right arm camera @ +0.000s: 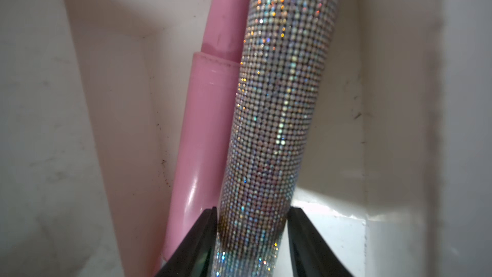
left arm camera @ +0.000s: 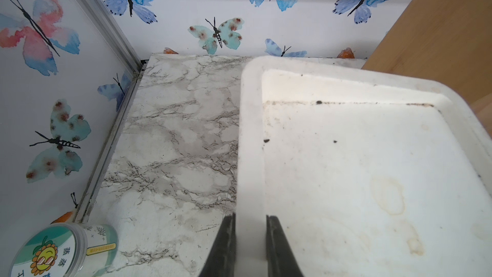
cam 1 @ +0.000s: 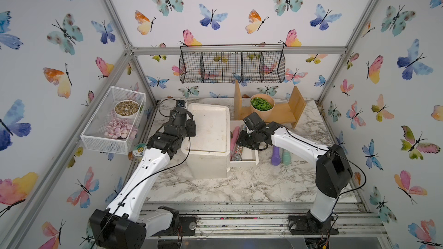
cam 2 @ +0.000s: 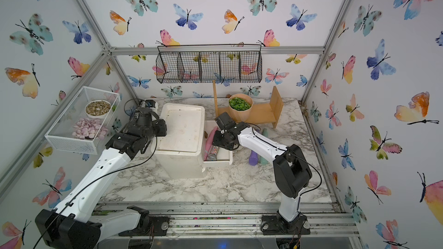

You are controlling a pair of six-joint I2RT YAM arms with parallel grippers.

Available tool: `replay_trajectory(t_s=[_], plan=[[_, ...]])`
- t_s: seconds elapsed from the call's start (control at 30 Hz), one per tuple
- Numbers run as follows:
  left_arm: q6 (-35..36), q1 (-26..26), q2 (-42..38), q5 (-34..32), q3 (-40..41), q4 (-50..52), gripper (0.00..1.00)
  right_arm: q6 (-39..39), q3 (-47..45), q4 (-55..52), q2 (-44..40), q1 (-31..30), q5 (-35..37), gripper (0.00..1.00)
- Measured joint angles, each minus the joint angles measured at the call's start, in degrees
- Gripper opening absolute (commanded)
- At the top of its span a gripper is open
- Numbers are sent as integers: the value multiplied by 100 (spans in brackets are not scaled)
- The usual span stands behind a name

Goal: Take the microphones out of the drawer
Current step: Pick up the microphone from the drawer.

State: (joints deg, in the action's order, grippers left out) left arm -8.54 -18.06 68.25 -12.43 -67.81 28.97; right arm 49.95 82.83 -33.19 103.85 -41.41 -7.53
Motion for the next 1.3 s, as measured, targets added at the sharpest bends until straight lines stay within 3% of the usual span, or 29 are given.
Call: replay_trajectory(t_s=[0.47,0.63,1.3], plan=[[2,0,0,0,2,-2,0,0,61,26,101,-37,133,50],[2,0,0,0,4,-4,0,79,68,63,149,-61,160,40],[0,0,-2,-4,7,-7,0,-229,151,-111,-127,-81,496,26]])
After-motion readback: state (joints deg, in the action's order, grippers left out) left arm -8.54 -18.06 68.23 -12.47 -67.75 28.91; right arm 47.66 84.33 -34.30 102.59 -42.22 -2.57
